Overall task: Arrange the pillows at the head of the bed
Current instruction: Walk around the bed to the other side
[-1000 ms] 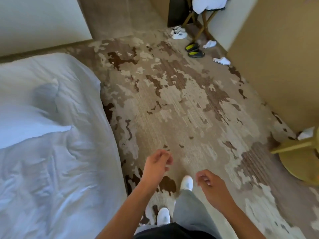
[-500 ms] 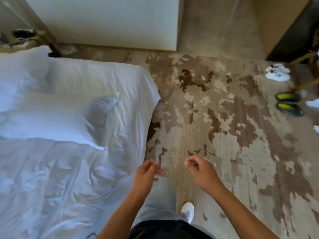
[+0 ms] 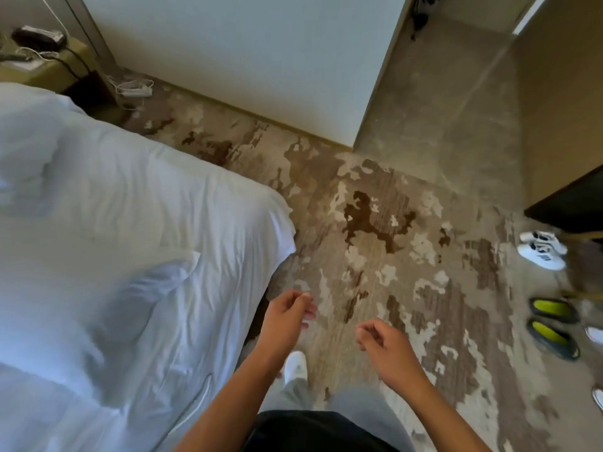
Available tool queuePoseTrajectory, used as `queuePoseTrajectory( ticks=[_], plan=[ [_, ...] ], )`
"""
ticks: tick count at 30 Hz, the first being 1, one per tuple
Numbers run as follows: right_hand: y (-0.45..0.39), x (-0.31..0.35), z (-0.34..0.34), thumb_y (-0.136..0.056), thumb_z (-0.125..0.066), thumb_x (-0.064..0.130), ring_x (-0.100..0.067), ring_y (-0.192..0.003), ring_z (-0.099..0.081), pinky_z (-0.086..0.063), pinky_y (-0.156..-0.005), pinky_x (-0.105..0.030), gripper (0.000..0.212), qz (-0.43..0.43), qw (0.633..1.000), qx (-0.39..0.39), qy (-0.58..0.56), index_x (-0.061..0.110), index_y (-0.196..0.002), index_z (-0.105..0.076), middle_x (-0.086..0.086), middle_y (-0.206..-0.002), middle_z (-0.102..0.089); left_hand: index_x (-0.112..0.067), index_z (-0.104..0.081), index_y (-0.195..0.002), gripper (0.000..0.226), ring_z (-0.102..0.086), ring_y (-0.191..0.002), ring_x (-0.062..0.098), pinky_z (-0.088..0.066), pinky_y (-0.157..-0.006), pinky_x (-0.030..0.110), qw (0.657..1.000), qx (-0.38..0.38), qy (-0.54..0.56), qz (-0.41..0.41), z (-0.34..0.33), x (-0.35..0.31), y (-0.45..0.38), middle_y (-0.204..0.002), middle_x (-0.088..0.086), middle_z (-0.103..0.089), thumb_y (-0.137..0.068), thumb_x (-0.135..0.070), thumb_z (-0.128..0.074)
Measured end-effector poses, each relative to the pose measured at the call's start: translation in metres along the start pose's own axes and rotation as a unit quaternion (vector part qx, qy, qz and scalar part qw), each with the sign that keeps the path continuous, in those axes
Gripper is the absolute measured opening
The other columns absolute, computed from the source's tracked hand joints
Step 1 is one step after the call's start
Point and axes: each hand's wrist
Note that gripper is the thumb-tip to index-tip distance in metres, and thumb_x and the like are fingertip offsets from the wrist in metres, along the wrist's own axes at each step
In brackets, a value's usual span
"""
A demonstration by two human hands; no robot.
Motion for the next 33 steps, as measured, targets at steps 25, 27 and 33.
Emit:
queuePoseTrajectory(
  ticks=[25, 27, 33],
  plan=[
    [-0.673, 0.515, 0.032, -0.103, -0.058, 0.042, 0.0, -0.09, -0.068, -0.05, -0.074, -0.014, 0.01, 0.29, 0.878, 0.319, 0.206, 0.04, -0.098, -0.067, 0.015, -0.094, -0.073, -0.02, -0.075, -0.095, 0.024, -0.075, -0.084, 0.016, -0.06, -0.074, 0.028, 0.895, -0.4, 0.185, 0.071, 0.104, -0.322, -0.509, -0.084, -0.003, -0.078, -0.103, -0.03, -0.054],
    [-0.715, 0.557, 0.013, -0.103, -0.058, 0.043, 0.0, -0.09, -0.068, -0.051, -0.074, -0.014, 0.011, 0.308, 0.863, 0.327, 0.23, 0.039, -0.098, -0.066, 0.015, -0.092, -0.072, -0.02, -0.075, -0.094, 0.024, -0.075, -0.084, 0.017, -0.062, -0.075, 0.028, 0.884, -0.414, 0.202, 0.073, 0.131, -0.345, -0.552, -0.084, -0.003, -0.078, -0.103, -0.03, -0.054],
    [-0.83, 0.684, -0.021, -0.104, -0.058, 0.043, -0.004, -0.085, -0.069, -0.06, -0.079, -0.028, 0.011, 0.297, 0.86, 0.319, 0.267, 0.038, -0.099, -0.066, 0.009, -0.09, -0.073, -0.018, -0.074, -0.095, 0.022, -0.074, -0.087, 0.016, -0.062, -0.078, 0.032, 0.885, -0.406, 0.225, 0.047, 0.226, -0.447, -0.677, -0.086, 0.001, -0.077, -0.103, -0.028, -0.057]
  ],
)
Point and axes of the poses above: each hand's wrist, its own y-axis away from the middle knuckle, its own z-axis out of the back of the hand, x = y × z
